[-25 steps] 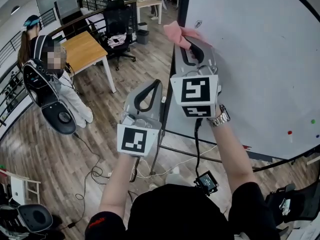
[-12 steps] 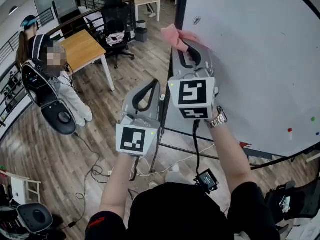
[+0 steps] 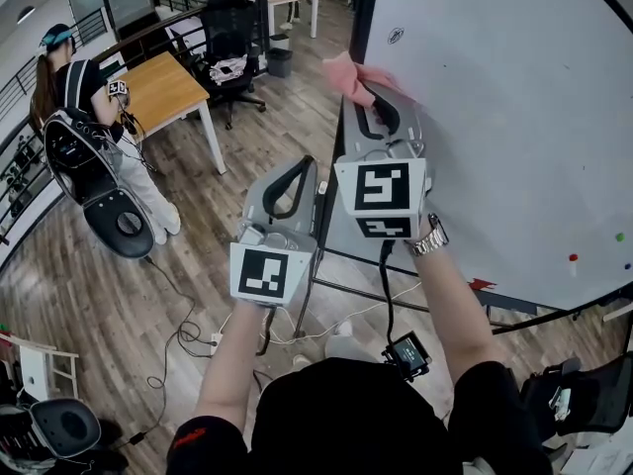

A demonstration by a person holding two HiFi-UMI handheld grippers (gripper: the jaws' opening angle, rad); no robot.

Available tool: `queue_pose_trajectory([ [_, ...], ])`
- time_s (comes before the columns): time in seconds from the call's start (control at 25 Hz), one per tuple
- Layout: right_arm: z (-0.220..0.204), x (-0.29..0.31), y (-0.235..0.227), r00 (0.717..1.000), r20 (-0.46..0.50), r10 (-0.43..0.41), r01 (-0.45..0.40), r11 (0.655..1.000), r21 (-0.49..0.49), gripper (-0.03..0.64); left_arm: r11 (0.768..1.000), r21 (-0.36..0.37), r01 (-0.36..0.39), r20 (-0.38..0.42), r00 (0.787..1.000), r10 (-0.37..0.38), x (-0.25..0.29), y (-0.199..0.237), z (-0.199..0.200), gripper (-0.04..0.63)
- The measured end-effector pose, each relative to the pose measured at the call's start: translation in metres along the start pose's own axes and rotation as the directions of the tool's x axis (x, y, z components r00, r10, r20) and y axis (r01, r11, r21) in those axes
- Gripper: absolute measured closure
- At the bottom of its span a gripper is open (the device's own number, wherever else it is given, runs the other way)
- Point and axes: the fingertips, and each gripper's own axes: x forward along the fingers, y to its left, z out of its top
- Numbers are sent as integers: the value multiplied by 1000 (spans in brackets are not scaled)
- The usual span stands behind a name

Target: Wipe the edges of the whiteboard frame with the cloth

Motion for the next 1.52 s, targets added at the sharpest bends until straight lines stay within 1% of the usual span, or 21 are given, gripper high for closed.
queue_pose_trajectory([
  [0.88,-23,-4,16,1000,-28,-1,1,1000,20,588,1000,-27,-2,-25,1000,2,-11,4,-22,594],
  [1.52,-41,-10,30,998,-67,15,-11,998,63,588,999,-39,-8,-25,1000,7,-20,4,-27,594],
])
